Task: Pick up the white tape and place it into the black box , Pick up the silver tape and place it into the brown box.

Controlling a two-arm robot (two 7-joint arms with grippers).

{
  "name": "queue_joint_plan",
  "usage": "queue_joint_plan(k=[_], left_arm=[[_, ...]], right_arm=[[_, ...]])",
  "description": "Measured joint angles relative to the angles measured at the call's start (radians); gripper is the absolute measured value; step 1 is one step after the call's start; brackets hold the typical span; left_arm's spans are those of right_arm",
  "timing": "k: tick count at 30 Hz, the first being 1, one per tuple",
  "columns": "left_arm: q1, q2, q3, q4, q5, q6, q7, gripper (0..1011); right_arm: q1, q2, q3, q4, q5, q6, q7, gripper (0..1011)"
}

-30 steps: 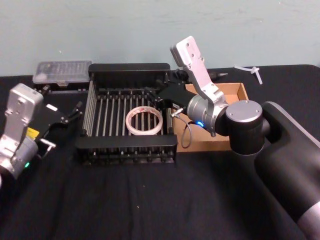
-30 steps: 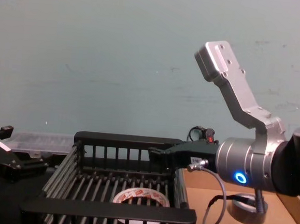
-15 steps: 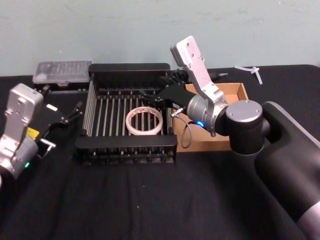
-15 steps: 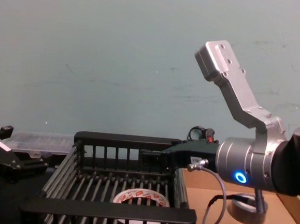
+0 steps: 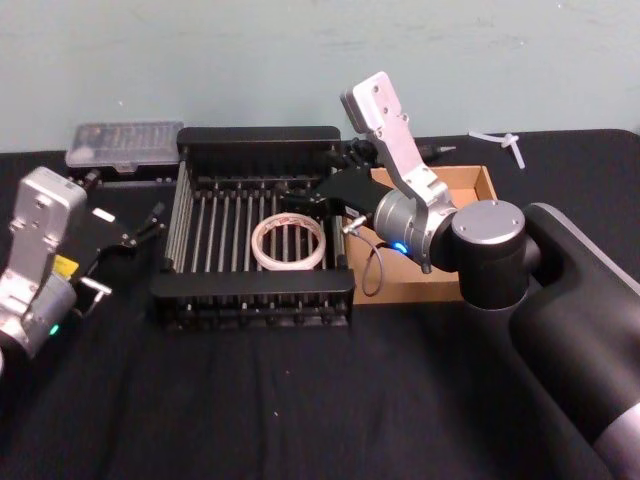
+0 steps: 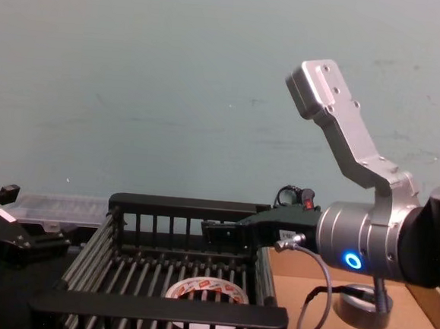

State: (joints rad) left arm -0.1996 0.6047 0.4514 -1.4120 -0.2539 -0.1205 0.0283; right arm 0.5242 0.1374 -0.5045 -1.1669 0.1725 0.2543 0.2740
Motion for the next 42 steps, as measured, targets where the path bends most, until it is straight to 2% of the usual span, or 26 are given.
queue_joint_plan(k=[6,15,17,24,31,37,42], left_arm=[[0.000,0.000,0.000,0.000,0.000,0.000,0.000,1001],[0.000,0.000,0.000,0.000,0.000,0.000,0.000,1001],[0.000,0.000,0.000,0.000,0.000,0.000,0.000,1001],[0.000,0.000,0.000,0.000,0.000,0.000,0.000,1001],[0.000,0.000,0.000,0.000,0.000,0.000,0.000,1001],[0.000,0.000,0.000,0.000,0.000,0.000,0.000,1001],[0.000,0.000,0.000,0.000,0.000,0.000,0.000,1001]], right_arm=[[-0.003,0.000,0.004,-0.003,0.000,0.000,0.004,1000],[-0.052,0.020,0.055,-0.098,0.015,0.000,0.026,1000],[-0.077,0.033,0.079,-0.144,0.026,-0.004,0.027,1000],[-0.142,0.072,0.137,-0.243,0.059,-0.027,0.027,1000],[-0.230,0.125,0.219,-0.336,0.112,-0.090,0.021,1000],[-0.284,0.159,0.273,-0.356,0.134,-0.121,0.002,1000],[-0.311,0.174,0.302,-0.352,0.135,-0.129,-0.019,1000]])
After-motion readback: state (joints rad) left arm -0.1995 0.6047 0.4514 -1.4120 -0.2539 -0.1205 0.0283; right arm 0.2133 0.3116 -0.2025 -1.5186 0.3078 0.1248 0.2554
